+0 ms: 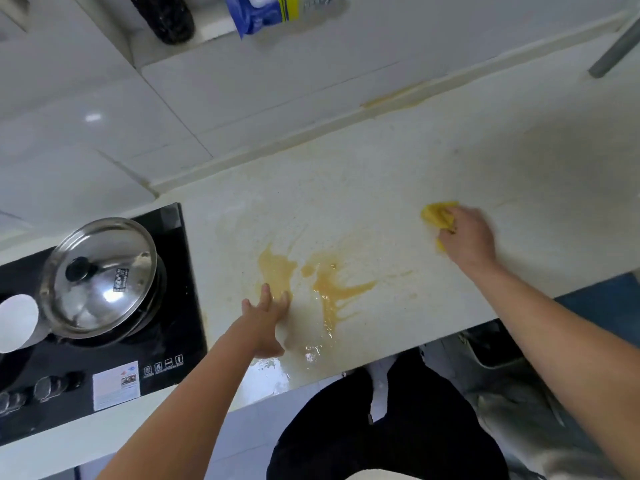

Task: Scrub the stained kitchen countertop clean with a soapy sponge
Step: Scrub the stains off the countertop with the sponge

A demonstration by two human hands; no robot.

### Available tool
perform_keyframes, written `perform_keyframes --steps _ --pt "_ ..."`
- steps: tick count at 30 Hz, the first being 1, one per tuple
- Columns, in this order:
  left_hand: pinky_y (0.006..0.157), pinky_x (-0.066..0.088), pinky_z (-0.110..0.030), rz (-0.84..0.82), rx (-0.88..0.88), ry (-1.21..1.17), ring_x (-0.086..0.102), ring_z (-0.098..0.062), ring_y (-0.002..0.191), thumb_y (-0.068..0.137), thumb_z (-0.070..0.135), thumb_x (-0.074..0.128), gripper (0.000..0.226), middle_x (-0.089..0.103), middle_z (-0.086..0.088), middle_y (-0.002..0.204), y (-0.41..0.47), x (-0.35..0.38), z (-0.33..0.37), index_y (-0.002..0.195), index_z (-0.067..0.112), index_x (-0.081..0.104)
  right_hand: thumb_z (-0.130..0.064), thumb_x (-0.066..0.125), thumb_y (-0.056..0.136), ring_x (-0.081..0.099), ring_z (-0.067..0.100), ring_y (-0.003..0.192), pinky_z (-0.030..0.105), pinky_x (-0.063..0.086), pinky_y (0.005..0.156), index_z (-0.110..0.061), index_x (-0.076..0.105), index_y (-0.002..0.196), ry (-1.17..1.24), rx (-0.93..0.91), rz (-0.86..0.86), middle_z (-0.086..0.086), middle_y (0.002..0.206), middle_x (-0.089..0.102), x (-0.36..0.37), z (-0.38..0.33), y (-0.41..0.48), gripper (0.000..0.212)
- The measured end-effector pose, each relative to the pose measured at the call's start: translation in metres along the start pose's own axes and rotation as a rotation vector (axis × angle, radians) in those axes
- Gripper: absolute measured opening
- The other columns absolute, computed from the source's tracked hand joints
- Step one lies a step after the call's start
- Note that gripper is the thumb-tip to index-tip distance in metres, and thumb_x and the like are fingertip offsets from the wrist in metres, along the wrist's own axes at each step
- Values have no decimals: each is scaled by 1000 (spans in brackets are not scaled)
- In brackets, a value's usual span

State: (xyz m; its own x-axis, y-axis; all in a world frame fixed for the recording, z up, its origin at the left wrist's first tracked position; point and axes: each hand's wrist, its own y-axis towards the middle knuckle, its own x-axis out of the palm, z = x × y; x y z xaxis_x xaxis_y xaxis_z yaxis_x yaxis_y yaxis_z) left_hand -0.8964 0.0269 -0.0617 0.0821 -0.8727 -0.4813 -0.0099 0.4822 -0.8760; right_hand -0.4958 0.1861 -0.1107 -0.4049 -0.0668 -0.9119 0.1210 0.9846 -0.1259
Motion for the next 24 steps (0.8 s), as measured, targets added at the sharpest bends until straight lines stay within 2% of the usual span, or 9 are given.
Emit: perform_keyframes --steps 4,6,8,10,13,18,20,22,24 --pt "111 45 -52 -23 9 -19 -11 -48 155 87 21 73 119 -38 6 163 2 -3 -5 157 51 -18 -10 58 85 55 45 105 48 49 89 -8 60 118 24 342 157 27 112 58 -21 70 9 33" --pt "114 41 -53 -30 -1 -21 -9 -46 156 87 21 74 119 -39 8 163 3 -6 -4 156 52 -18 -11 56 88 54 46 111 50 49 95 -5 58 118 29 431 169 29 118 57 -17 82 11 30" --pt "116 39 -54 -45 -20 -34 -7 -46 156 88 21 74 119 -40 7 162 4 -7 -1 156 53 -18 -14 57 91 53 46 113 50 47 98 -3 58 119 18 419 165 28 124 54 -3 66 15 30" --pt "117 37 -54 -40 -33 -38 -6 -47 155 88 22 75 119 -40 6 162 4 -8 3 156 53 -19 -16 59 91 53 45 109 47 47 94 -5 58 123 10 277 115 27 125 53 16 26 5 34" --pt "116 40 -54 -22 -50 -34 -7 -49 155 89 23 74 120 -39 3 163 3 -6 7 157 51 -20 -15 66 88 54 41 103 43 50 84 -10 56 134 75 -55 -51 24 117 54 46 -41 -43 48" --pt "112 44 -54 40 -61 -47 -6 -51 154 87 27 76 120 -35 2 166 -1 4 13 159 46 -19 -20 68 81 54 31 98 41 52 79 -24 54 138 58 -587 -355 5 104 56 77 -92 -127 59" --pt "109 47 -52 63 -62 -69 -4 -50 155 87 28 76 120 -32 2 167 -2 12 17 160 43 -18 -15 66 79 52 28 98 42 51 79 -25 57 135 85 -590 -373 3 103 56 73 -93 -128 57" --pt "107 49 -51 106 -58 -107 -3 -49 155 87 27 75 116 -28 2 168 -5 22 22 162 40 -13 -7 65 81 49 24 99 36 47 81 -21 61 132 146 -523 -349 6 107 57 61 -88 -119 54" --pt "108 48 -51 166 -71 -178 -2 -46 156 90 24 70 107 -22 3 170 -12 36 26 163 37 -7 -1 63 81 49 23 101 31 42 81 -20 62 133 190 -603 -365 5 114 57 52 -80 -111 55"
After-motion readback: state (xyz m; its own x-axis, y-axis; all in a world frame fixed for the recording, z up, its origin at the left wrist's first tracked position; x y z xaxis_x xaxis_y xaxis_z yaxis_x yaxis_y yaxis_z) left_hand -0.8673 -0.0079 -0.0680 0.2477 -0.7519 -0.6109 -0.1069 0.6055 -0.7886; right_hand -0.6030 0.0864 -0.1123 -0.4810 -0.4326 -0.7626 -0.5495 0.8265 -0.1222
